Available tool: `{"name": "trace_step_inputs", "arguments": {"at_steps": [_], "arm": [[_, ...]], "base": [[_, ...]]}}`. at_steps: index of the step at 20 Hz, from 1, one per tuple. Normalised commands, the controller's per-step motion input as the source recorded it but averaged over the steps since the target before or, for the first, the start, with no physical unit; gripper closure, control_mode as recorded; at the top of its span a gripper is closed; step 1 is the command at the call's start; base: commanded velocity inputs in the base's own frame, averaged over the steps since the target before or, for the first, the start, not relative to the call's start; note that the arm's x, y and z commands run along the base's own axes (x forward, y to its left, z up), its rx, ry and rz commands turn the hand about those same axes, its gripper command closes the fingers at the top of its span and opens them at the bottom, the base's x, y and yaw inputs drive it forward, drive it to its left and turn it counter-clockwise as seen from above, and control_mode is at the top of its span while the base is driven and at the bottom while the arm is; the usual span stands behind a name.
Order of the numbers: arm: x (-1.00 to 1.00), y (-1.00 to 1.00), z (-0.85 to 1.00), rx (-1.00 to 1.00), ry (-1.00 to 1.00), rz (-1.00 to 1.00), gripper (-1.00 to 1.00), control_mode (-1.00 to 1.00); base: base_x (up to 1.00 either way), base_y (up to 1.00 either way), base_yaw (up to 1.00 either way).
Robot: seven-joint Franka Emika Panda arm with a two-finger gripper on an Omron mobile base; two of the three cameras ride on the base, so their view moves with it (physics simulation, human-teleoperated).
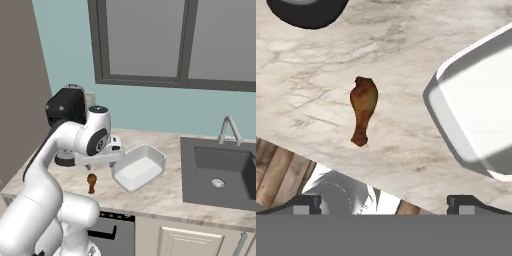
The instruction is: Retrieve the tupperware from the cabinet, then place the raw meat into the tupperware to avoid contamination.
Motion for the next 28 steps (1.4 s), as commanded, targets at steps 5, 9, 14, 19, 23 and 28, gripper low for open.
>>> {"name": "trace_step_inputs", "arguments": {"at_steps": [5, 9, 14, 19, 23, 28], "arm": [[-0.05, 0.25, -0.08, 0.0, 0.0, -0.13, -1.0, -1.0], [-0.03, 0.25, -0.08, 0.0, 0.0, -0.13, -1.0, -1.0], [0.0, 0.24, -0.12, 0.0, 0.0, -0.07, -1.0, -1.0], [0.0, 0.18, -0.17, 0.0, 0.0, -0.01, -1.0, -1.0], [0.01, 0.13, -0.22, 0.0, 0.0, 0.0, -1.0, -1.0], [0.11, 0.05, -0.22, 0.0, 0.0, 0.0, -1.0, -1.0]], "base": [[0.0, 0.0, 0.0], [0.0, 0.0, 0.0], [0.0, 0.0, 0.0], [0.0, 0.0, 0.0], [0.0, 0.0, 0.0], [0.0, 0.0, 0.0]]}}
